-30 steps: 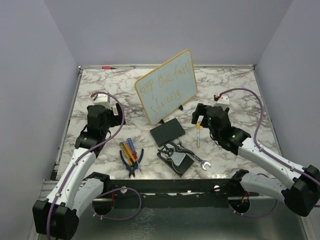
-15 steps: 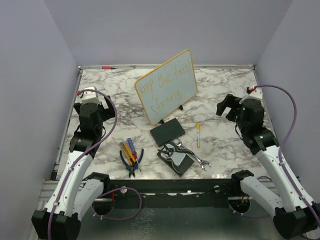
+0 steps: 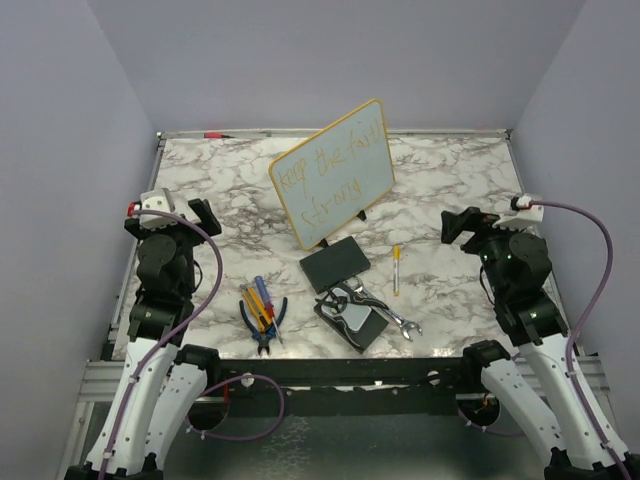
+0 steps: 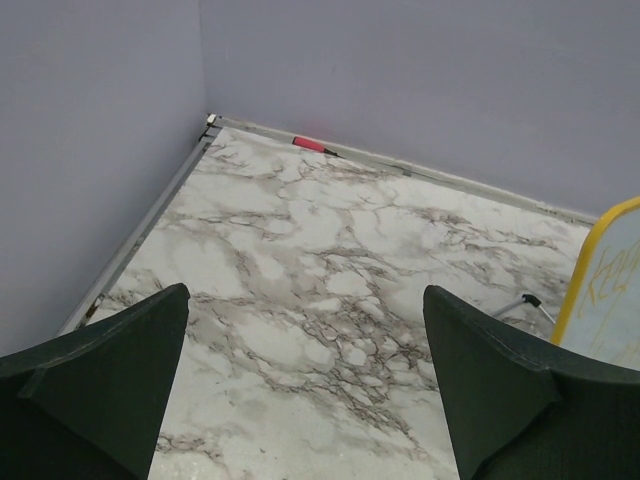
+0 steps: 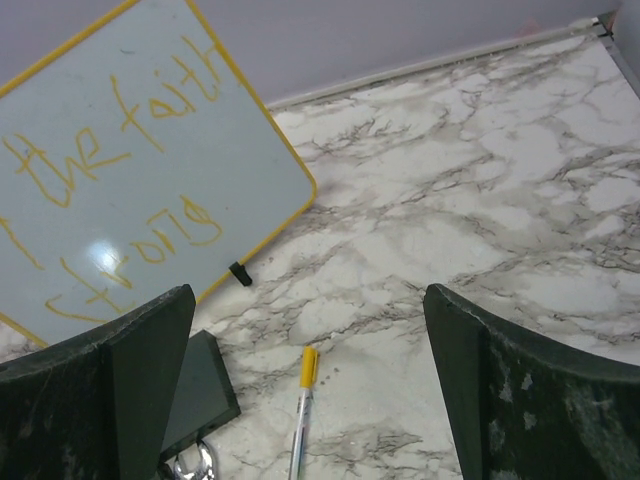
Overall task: Write a sentence on the whiteboard
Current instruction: Reset both arms
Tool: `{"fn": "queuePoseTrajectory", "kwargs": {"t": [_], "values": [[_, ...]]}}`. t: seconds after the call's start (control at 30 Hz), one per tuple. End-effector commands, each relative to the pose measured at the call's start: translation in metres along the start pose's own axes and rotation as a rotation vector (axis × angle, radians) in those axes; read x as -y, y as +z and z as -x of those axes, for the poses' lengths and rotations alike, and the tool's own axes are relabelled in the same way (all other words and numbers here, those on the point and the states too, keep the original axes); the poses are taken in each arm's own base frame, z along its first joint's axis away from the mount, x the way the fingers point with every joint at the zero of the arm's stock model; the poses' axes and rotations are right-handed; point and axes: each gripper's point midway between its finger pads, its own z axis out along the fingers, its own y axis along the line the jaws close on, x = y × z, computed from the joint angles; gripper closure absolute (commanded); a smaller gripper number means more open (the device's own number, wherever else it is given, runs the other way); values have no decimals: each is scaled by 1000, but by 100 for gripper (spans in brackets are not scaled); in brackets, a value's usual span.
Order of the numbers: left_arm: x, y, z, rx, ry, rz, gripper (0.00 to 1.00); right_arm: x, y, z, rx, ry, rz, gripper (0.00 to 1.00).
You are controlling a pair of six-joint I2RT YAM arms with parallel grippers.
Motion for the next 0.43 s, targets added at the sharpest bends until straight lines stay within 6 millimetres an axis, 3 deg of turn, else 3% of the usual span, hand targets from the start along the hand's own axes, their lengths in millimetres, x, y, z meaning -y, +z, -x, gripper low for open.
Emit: {"fn": "queuePoseTrajectory", "kwargs": {"t": [0.0, 0.4], "values": [[3, 0, -3, 6, -5, -22, 1, 6, 2, -2, 28, 1, -21, 0], [-1, -1, -2, 7, -9, 0, 1, 9, -5, 6, 55, 1, -33, 0]]}}
